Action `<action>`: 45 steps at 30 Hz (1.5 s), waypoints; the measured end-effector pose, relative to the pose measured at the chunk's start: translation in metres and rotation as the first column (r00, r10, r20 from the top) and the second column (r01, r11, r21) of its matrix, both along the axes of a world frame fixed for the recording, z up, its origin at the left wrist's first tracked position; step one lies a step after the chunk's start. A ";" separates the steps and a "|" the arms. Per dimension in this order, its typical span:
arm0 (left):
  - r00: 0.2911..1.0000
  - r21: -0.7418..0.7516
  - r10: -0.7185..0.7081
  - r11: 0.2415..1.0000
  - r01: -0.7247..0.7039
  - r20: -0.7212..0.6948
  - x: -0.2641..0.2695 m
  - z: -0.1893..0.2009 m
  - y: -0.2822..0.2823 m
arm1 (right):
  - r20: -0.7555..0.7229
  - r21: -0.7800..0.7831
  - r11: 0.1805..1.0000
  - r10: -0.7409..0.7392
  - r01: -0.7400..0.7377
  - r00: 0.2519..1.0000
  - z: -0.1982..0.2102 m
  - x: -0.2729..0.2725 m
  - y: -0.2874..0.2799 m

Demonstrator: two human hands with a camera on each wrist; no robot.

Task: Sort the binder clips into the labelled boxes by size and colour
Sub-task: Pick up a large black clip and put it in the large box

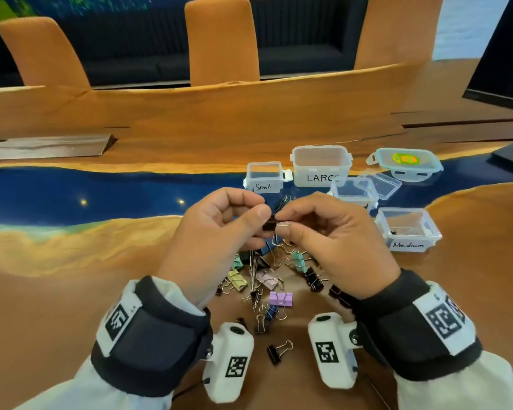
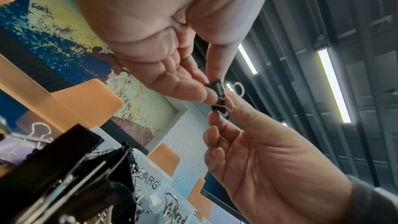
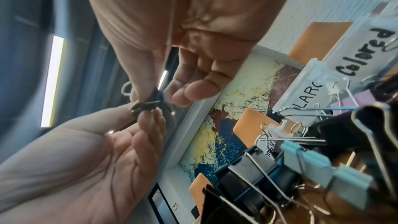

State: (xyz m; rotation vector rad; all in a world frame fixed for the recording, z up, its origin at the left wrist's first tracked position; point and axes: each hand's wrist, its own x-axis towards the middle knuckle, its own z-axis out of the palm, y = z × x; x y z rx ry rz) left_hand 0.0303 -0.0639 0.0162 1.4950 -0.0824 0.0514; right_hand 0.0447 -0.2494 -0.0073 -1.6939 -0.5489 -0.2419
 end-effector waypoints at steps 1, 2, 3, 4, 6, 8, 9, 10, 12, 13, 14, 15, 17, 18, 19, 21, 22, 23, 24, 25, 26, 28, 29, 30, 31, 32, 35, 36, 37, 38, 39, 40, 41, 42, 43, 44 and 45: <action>1.000 -0.039 -0.018 0.999 0.018 0.009 -0.001 0.000 0.001 | 0.009 0.009 1.000 -0.011 0.011 1.000 0.001 -0.001 0.000; 0.999 -0.067 -0.040 0.997 0.041 0.022 -0.002 0.000 0.001 | 0.017 0.020 1.000 -0.020 0.019 1.000 0.002 -0.001 0.001; 0.998 -0.080 -0.059 0.995 0.061 0.031 -0.004 0.000 0.001 | 0.022 0.027 0.999 -0.028 0.028 0.999 0.003 -0.003 0.002; 0.997 -0.080 -0.068 0.994 0.070 0.037 -0.004 -0.001 0.001 | 0.025 0.031 0.999 -0.033 0.032 0.999 0.004 -0.003 0.002; 0.997 -0.058 -0.067 0.996 0.070 0.042 -0.006 0.000 0.001 | 0.042 0.006 0.999 -0.051 0.050 0.998 0.003 -0.004 0.002; 0.995 -0.018 -0.075 0.997 0.076 0.063 -0.007 0.001 0.000 | 0.081 -0.048 0.995 -0.084 0.088 0.993 0.002 -0.004 0.001; 0.994 0.004 -0.078 0.997 0.078 0.074 -0.008 0.001 0.000 | 0.096 -0.064 0.993 -0.092 0.098 0.991 0.004 -0.004 0.001; 0.993 0.028 -0.080 0.997 0.077 0.082 -0.008 0.001 0.001 | 0.105 -0.070 0.993 -0.093 0.100 0.990 0.004 -0.005 0.001; 0.991 0.085 -0.093 0.993 0.085 0.093 -0.009 -0.001 0.004 | 0.104 -0.070 0.993 -0.091 0.099 0.990 0.005 -0.006 0.002; 0.990 0.117 -0.105 0.989 0.094 0.094 -0.009 -0.002 0.005 | 0.090 -0.066 0.993 -0.092 0.098 0.992 0.005 -0.006 0.002; 0.988 0.143 -0.119 0.984 0.105 0.095 -0.010 -0.002 0.006 | 0.065 -0.059 0.994 -0.087 0.091 0.994 0.005 -0.005 0.001; 0.986 0.158 -0.135 0.980 0.119 0.097 -0.011 -0.003 0.007 | 0.032 -0.054 0.996 -0.074 0.076 0.997 0.006 -0.005 0.000; 0.980 0.175 -0.168 0.973 0.148 0.107 -0.014 -0.002 0.008 | -0.027 -0.062 0.997 -0.038 0.036 0.999 0.007 -0.005 -0.002; 0.977 0.193 -0.181 0.969 0.157 0.114 -0.015 -0.001 0.009 | -0.056 -0.065 0.998 -0.018 0.014 0.998 0.008 -0.005 -0.003; 0.974 0.213 -0.192 0.963 0.164 0.119 -0.016 0.001 0.009 | -0.087 -0.056 0.998 0.006 -0.011 0.996 0.009 -0.005 -0.003; 0.974 0.236 -0.194 0.958 0.162 0.117 -0.018 0.004 0.009 | -0.130 -0.022 0.998 0.047 -0.050 0.990 0.012 -0.006 -0.004; 0.978 0.236 -0.175 0.961 0.145 0.112 -0.017 0.004 0.009 | -0.133 -0.012 0.998 0.053 -0.055 0.990 0.013 -0.006 -0.004; 0.984 0.237 -0.142 0.965 0.113 0.107 -0.017 0.004 0.010 | -0.125 -0.007 0.999 0.044 -0.045 0.991 0.013 -0.007 -0.005; 0.990 0.246 -0.097 0.967 0.071 0.097 -0.015 0.003 0.011 | -0.105 -0.004 1.000 0.021 -0.021 0.994 0.014 -0.007 -0.005; 0.995 0.257 -0.052 0.966 0.029 0.085 -0.014 0.003 0.012 | -0.080 0.007 1.000 -0.009 0.010 0.997 0.014 -0.008 -0.005; 0.997 0.264 -0.019 0.965 0.000 0.070 -0.013 0.002 0.013 | -0.057 0.031 0.999 -0.041 0.043 0.998 0.014 -0.008 -0.005; 0.999 0.245 -0.012 0.969 0.003 0.035 -0.013 0.002 0.014 | -0.028 0.071 0.994 -0.076 0.078 0.997 0.015 -0.008 -0.006; 1.000 0.230 -0.026 0.973 0.021 0.017 -0.014 0.003 0.013 | -0.017 0.068 0.995 -0.075 0.076 0.997 0.015 -0.008 -0.007; 0.999 0.224 -0.042 0.974 0.039 0.006 -0.014 0.004 0.013 | -0.011 0.060 0.996 -0.058 0.059 0.998 0.015 -0.008 -0.007; 0.999 0.226 -0.053 0.973 0.051 0.004 -0.015 0.005 0.012 | -0.019 0.057 0.998 -0.030 0.031 0.999 0.014 -0.008 -0.007; 0.998 0.227 -0.064 0.972 0.060 0.008 -0.015 0.007 0.012 | -0.037 0.064 0.998 -0.002 0.004 0.999 0.014 -0.008 -0.007; 0.994 0.232 -0.109 0.967 0.101 0.023 -0.015 0.010 0.013 | -0.102 0.064 0.995 0.080 -0.073 0.992 0.013 -0.007 -0.007; 0.992 0.242 -0.122 0.964 0.111 0.028 -0.014 0.010 0.014 | -0.126 0.049 0.993 0.112 -0.107 0.986 0.013 -0.007 -0.006; 0.991 0.245 -0.130 0.962 0.118 0.034 -0.014 0.010 0.015 | -0.153 0.036 0.988 0.152 -0.148 0.977 0.012 -0.007 -0.006; 0.990 0.236 -0.135 0.964 0.121 0.041 -0.014 0.012 0.015 | -0.176 0.026 0.982 0.187 -0.185 0.967 0.011 -0.007 -0.005; 0.989 0.225 -0.137 0.967 0.123 0.050 -0.014 0.013 0.015 | -0.187 0.013 0.979 0.202 -0.203 0.961 0.010 -0.007 -0.005; 0.989 0.215 -0.139 0.969 0.123 0.058 -0.015 0.014 0.015 | -0.190 0.004 0.978 0.204 -0.207 0.960 0.009 -0.008 -0.005; 0.988 0.209 -0.139 0.970 0.123 0.065 -0.015 0.015 0.014 | -0.187 0.008 0.980 0.198 -0.200 0.962 0.009 -0.008 -0.004; 0.988 0.204 -0.137 0.971 0.120 0.070 -0.016 0.015 0.014 | -0.186 0.031 0.981 0.192 -0.190 0.963 0.010 -0.009 -0.004; 0.989 0.202 -0.131 0.973 0.114 0.071 -0.016 0.015 0.014 | -0.188 0.059 0.981 0.191 -0.183 0.963 0.011 -0.010 -0.004; 0.990 0.201 -0.125 0.973 0.110 0.067 -0.016 0.014 0.015 | -0.197 0.083 0.980 0.192 -0.179 0.962 0.011 -0.010 -0.004; 0.990 0.201 -0.125 0.973 0.110 0.061 -0.016 0.014 0.015 | -0.206 0.091 0.980 0.195 -0.179 0.959 0.012 -0.010 -0.004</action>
